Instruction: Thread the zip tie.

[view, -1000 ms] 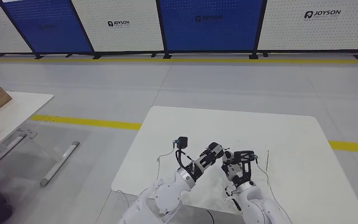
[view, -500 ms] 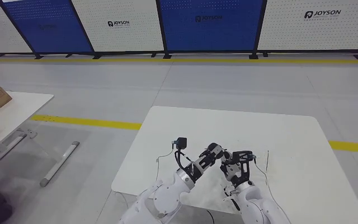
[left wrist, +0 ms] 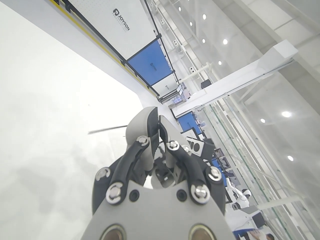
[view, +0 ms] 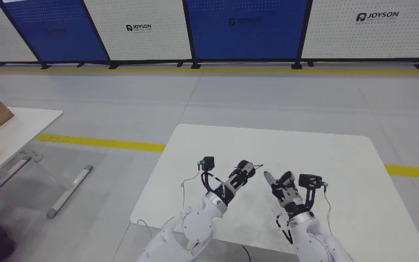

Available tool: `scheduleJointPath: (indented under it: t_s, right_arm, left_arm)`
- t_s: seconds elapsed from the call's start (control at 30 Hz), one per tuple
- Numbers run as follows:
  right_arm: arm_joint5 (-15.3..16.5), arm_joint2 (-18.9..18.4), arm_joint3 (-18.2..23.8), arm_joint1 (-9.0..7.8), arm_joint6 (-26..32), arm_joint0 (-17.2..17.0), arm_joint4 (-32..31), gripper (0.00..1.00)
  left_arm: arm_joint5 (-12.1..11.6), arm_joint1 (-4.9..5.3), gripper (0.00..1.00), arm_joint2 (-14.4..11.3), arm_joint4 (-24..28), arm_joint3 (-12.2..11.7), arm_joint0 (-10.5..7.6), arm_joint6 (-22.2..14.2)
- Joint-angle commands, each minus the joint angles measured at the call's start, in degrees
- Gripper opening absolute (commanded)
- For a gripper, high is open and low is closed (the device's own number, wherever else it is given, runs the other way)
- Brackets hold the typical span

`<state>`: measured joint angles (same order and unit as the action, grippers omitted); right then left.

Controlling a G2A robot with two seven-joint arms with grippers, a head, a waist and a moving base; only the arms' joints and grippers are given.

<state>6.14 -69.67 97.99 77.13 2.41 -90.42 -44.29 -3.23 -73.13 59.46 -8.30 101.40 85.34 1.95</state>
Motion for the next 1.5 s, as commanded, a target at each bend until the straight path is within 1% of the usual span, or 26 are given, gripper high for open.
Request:
scheduleJointPath:
  t_s: [0.0,0.1,0.13,0.23,0.33,0.37,0.4,0.77,0.8,0.83,0.9,0.93,1.03,1.1,1.13,1.17,1.47]
  right_arm:
    - [1.6,-2.2,1.1,-0.2,-0.7,-1.2,3.4,1.0]
    - [5.0,-5.9,2.9,-0.54,-1.8,-3.5,9.8,1.0]
    - [6.7,-7.3,3.5,-0.67,-2.0,-4.6,13.0,1.0]
    - [10.7,-11.2,4.4,-1.03,-2.0,-7.4,20.6,1.0]
    - [13.2,-14.4,4.4,-1.36,-0.9,-9.5,26.2,1.0]
    - [13.3,-15.3,4.8,-1.5,0.3,-10.1,28.3,1.0]
    - [13.3,-15.7,5.1,-1.6,1.3,-10.4,29.2,1.0]
    - [13.3,-15.7,5.1,-1.6,1.3,-10.4,29.2,1.0]
    - [13.1,-15.7,5.0,-1.59,1.4,-10.4,29.2,1.0]
    - [12.3,-15.5,5.0,-1.56,1.5,-10.3,29.9,1.0]
    - [9.7,-15.4,5.5,-1.31,0.6,-10.3,34.6,1.0]
    - [7.7,-16.1,6.2,-1.21,0.0,-10.2,38.0,1.0]
    - [3.8,-18.4,8.0,-1.14,-1.5,-10.1,43.0,1.0]
    - [1.6,-19.6,8.8,-1.13,-3.6,-10.2,42.6,1.0]
    - [0.7,-19.6,9.2,-1.08,-4.2,-10.1,42.6,1.0]
    - [-0.6,-19.6,9.5,-1.18,-3.6,-10.2,40.8,1.0]
    - [-0.6,-19.6,9.5,-1.18,-3.6,-10.2,40.8,1.0]
  left_arm:
    - [-0.2,0.01,0.0,0.3,0.0,-0.1,0.16,0.5]
    - [-0.4,0.01,0.0,0.8,0.8,-0.4,0.37,0.6]
    - [-0.3,0.01,0.0,1.0,1.3,-0.6,0.4,0.4]
    - [0.4,-0.07,0.0,1.4,3.5,-1.6,0.22,-0.1]
    - [0.1,-0.14,0.0,1.6,4.2,-2.4,0.02,0.1]
    - [-0.3,-0.16,0.0,1.6,4.6,-2.4,0.13,0.0]
    - [-0.8,-0.13,0.0,1.5,5.0,-2.4,0.32,-1.1]
    - [-0.8,-0.13,0.0,1.5,5.0,-2.4,0.32,-1.1]
    - [-0.5,-0.17,0.0,1.4,4.5,-2.6,0.15,-0.4]
    - [-0.2,-0.24,0.0,1.2,3.8,-2.7,0.04,0.5]
    - [0.2,-0.41,0.0,0.8,1.9,-2.6,-0.09,3.1]
    - [0.5,-0.52,0.0,0.5,0.3,-2.6,0.02,5.4]
    - [1.1,-0.8,0.0,0.0,-0.5,-3.1,0.29,8.3]
    - [1.8,-0.89,0.0,-0.2,-2.5,-4.0,0.08,10.1]
    - [2.7,-0.97,0.0,-0.2,-4.2,-4.6,-0.11,11.9]
    - [3.4,-1.05,0.0,-0.4,-5.4,-5.1,-0.24,13.3]
    - [3.4,-1.05,0.0,-0.4,-5.4,-5.1,-0.24,13.3]
